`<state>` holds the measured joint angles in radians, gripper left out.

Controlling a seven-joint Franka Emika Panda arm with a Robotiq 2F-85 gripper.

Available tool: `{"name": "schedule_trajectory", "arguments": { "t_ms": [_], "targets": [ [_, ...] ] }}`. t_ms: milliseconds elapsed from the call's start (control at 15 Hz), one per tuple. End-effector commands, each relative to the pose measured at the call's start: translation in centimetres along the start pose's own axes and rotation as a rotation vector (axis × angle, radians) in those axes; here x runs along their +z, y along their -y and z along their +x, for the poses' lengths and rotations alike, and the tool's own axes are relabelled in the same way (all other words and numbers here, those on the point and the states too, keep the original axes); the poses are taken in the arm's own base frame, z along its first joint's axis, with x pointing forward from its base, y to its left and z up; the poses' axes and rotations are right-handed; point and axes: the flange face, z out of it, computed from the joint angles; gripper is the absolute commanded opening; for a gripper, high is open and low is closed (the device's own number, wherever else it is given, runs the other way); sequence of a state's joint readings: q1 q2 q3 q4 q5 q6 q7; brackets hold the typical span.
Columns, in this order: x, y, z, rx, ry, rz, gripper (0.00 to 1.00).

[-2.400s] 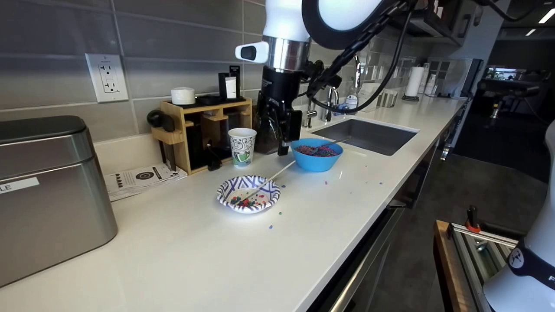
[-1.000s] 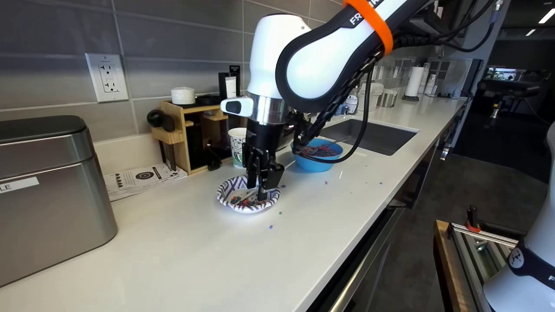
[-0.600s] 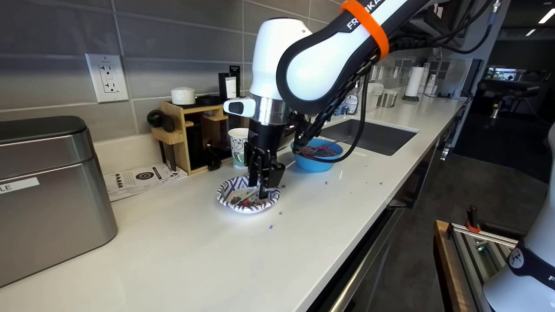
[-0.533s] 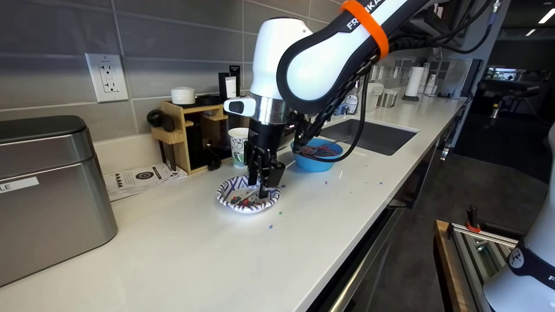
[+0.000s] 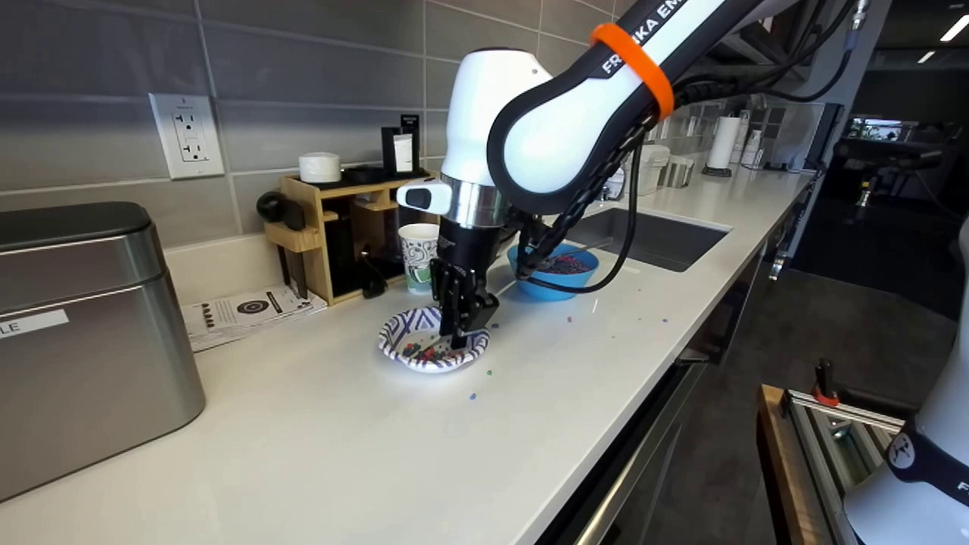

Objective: Move the straw from the bowl to the coffee cup

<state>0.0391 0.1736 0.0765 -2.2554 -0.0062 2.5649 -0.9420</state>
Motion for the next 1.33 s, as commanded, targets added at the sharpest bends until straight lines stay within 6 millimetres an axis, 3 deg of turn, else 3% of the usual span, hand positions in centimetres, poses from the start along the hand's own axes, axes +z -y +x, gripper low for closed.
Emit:
{"name": "schedule_trajectory", "arguments": {
  "t_ms": [0,133,400,800,1267],
  "targets": [
    [0.9,0.0,-0.6,-0.020,0.002,-0.011,0.21],
    [0.9,-0.1,-0.7,-0.020,0.001,-0.016,0.29],
    [-0.3,0.1,0.0,-0.019,-0.042,0.003,0.36],
    [-1.8,-0.5,-0.1,-0.016,-0.062,-0.016,0.27],
    [-1.0,-1.0,-0.6,-0.086,-0.046,-0.032,0.25]
  ]
}}
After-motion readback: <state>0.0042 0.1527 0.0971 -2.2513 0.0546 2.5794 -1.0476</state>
